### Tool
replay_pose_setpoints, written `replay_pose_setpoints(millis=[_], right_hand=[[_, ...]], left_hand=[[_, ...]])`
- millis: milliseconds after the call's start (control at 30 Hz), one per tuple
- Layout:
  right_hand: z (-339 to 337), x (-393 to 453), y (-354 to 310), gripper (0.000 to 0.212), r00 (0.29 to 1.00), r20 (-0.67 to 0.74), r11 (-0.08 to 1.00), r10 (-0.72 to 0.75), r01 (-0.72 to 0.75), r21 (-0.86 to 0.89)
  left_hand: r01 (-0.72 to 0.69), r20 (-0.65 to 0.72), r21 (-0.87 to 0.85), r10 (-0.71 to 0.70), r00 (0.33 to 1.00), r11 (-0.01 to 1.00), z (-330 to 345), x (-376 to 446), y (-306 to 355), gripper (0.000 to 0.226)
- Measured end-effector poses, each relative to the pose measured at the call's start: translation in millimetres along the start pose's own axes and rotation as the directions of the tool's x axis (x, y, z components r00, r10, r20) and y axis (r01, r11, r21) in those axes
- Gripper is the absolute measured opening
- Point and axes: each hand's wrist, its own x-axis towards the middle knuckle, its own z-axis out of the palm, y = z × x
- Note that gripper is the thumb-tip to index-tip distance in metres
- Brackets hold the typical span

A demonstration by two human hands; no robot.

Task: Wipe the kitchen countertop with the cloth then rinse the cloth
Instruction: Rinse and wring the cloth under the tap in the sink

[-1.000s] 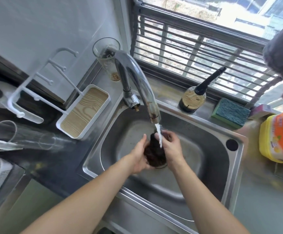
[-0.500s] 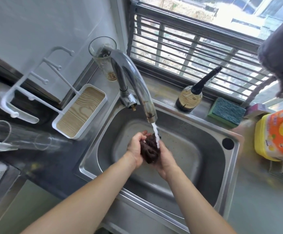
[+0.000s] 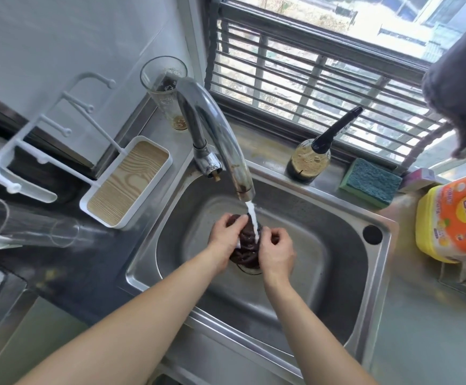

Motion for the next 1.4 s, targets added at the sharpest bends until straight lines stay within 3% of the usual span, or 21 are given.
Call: replay_pose_setpoints(millis=[33, 100, 133, 200, 267, 333, 400, 433, 500, 567, 600, 700, 800, 900, 1000, 1100, 1167, 1200, 1267, 1367, 1400], right_hand=[[1, -7, -2, 0.023, 0.995, -0.083, 0.999, -0.047, 0.047, -0.007], [10, -29, -6, 0.023, 0.956, -0.085, 0.96, -0.279, 0.281, 0.012], [15, -41, -7, 0.022, 0.922, -0.045, 0.922, -0.385, 0.386, 0.016], [19, -45, -10, 0.025, 0.907, -0.022, 0.907, -0.421, 0.422, 0.009], [18, -20, -16, 0.027, 0.976, -0.09, 0.98, -0.2, 0.2, -0.007], [7, 11, -23, 0.032, 0.988, -0.133, 0.997, 0.076, -0.075, 0.014], [2, 21, -28, 0.034, 0.984, -0.117, 0.991, 0.135, -0.133, 0.022], [4, 12, -32, 0.034, 0.994, -0.089, 0.998, 0.066, -0.066, 0.004], [13, -24, -32, 0.034, 0.985, -0.033, 0.985, -0.171, 0.172, 0.013], [18, -57, -28, 0.037, 0.941, 0.021, 0.941, -0.339, 0.339, 0.011], [18, -58, -25, 0.038, 0.937, 0.024, 0.937, -0.349, 0.349, 0.0], [13, -23, -29, 0.034, 0.998, 0.015, 0.997, -0.068, 0.068, -0.043], [5, 11, -27, 0.031, 0.975, -0.044, 0.976, 0.218, -0.218, -0.003], [5, 14, -22, 0.035, 0.953, -0.068, 0.954, 0.296, -0.291, 0.069], [0, 19, -18, 0.027, 0.931, -0.057, 0.907, 0.359, -0.334, 0.256], [-2, 22, -12, 0.012, 0.911, -0.074, 0.856, 0.405, -0.35, 0.38], [-4, 23, -10, 0.004, 0.896, -0.059, 0.798, 0.439, -0.36, 0.483], [-3, 24, -8, 0.012, 0.891, -0.042, 0.776, 0.451, -0.369, 0.511], [0, 23, -2, 0.024, 0.907, 0.032, 0.787, 0.42, -0.381, 0.484], [3, 2, -1, 0.037, 0.978, 0.149, 0.952, 0.147, -0.181, 0.245], [5, -10, 0, 0.038, 0.99, 0.141, 0.987, 0.005, -0.027, 0.157]], left_hand=[[-0.024, -0.09, -0.006, 0.023, 0.996, 1.0, 2, 4, -2, 0.023], [-0.008, -0.202, -0.063, -0.005, 0.979, 0.998, 5, 6, 0, 0.013], [0.02, -0.219, -0.114, -0.045, 0.975, 0.993, 7, 8, 1, 0.011], [0.095, -0.15, -0.161, -0.12, 0.981, 0.982, 8, 4, 2, 0.012], [0.101, -0.006, -0.097, -0.103, 0.995, 0.99, 9, -5, -4, 0.006], [0.088, 0.127, -0.025, -0.084, 0.988, 0.996, 14, -19, -7, 0.024], [0.088, 0.139, 0.075, -0.098, 0.985, 0.993, 20, -21, -8, 0.043], [0.104, 0.088, 0.094, -0.113, 0.99, 0.99, 19, -18, -5, 0.048], [0.191, -0.035, -0.038, -0.192, 0.981, 0.981, 13, -9, 6, 0.053], [0.277, -0.046, -0.169, -0.288, 0.956, 0.946, 5, 1, 13, 0.049], [0.296, -0.005, -0.205, -0.303, 0.953, 0.933, 5, -1, 16, 0.04], [0.3, 0.101, -0.163, -0.286, 0.953, 0.94, 13, -18, 5, 0.02], [0.209, 0.114, -0.04, -0.203, 0.972, 0.977, 18, -28, 1, 0.019], [0.235, 0.198, 0.078, -0.246, 0.949, 0.969, 12, -20, 7, 0.032], [0.335, 0.421, 0.103, -0.346, 0.838, 0.936, -3, -22, 12, 0.027], [0.293, 0.557, 0.12, -0.308, 0.771, 0.949, -19, -19, 14, 0.031], [0.245, 0.507, 0.179, -0.303, 0.807, 0.953, -24, -15, 12, 0.052], [0.237, 0.471, 0.191, -0.3, 0.829, 0.953, -23, -13, 12, 0.055], [0.201, 0.388, 0.146, -0.243, 0.889, 0.969, -17, -12, 11, 0.044], [0.162, 0.18, 0.031, -0.165, 0.97, 0.986, -6, -7, 13, 0.011], [0.15, 0.112, 0.015, -0.151, 0.982, 0.989, -5, -6, 16, 0.024]])
